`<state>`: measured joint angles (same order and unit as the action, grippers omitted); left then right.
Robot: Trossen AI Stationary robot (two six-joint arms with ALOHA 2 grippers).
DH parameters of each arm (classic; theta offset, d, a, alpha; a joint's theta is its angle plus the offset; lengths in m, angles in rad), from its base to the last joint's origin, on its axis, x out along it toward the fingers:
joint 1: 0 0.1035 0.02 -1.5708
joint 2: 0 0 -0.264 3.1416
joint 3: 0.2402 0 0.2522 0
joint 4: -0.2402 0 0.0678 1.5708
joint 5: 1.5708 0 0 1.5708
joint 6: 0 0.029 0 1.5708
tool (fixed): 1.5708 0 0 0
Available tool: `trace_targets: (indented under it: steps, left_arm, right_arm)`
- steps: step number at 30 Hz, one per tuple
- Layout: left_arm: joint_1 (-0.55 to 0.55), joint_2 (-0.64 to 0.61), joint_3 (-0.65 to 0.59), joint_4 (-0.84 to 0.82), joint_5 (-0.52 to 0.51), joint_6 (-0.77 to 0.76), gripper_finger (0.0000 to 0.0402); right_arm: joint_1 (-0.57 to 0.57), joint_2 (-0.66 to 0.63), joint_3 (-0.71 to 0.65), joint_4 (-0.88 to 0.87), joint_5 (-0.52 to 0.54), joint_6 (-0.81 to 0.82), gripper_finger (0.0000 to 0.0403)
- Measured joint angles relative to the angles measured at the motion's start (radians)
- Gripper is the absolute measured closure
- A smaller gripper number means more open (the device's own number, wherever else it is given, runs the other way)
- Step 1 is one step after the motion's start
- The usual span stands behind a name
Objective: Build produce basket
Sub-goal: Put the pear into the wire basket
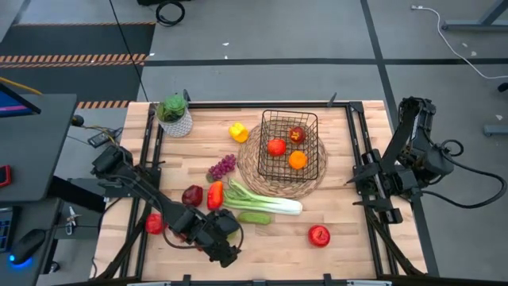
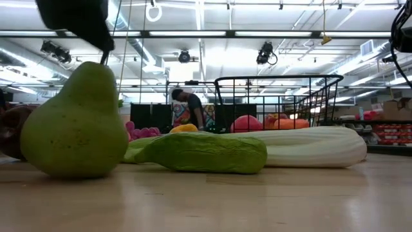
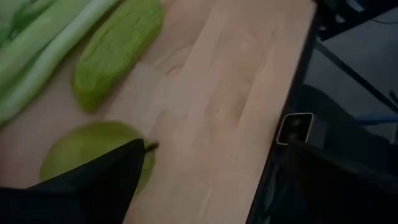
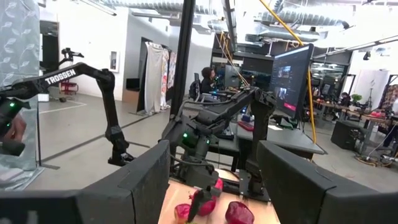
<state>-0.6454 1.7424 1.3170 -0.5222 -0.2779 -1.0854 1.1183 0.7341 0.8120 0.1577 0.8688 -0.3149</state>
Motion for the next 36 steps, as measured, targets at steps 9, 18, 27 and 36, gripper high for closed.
trace_targets:
  steps: [9,18,27,36]
  left_arm:
    - [0.012,0.0,0.0,0.003,-0.002,0.05,0.0003]
    - [0.021,0.0,0.0,0.03,-0.005,0.058,0.0003]
    - [0.021,0.0,0.0,0.069,-0.006,0.057,0.0003]
    - [0.021,0.0,0.0,0.067,-0.03,0.07,0.0003]
  right_arm:
    - [0.0,0.001,0.0,0.0,0.0,0.0,0.0156]
    - [0.0,0.001,0.0,0.0,0.0,-0.002,0.0156]
    - [0.0,0.001,0.0,0.001,0.0,-0.002,0.0156]
    - [0.0,0.001,0.0,0.003,0.0,-0.002,0.0156]
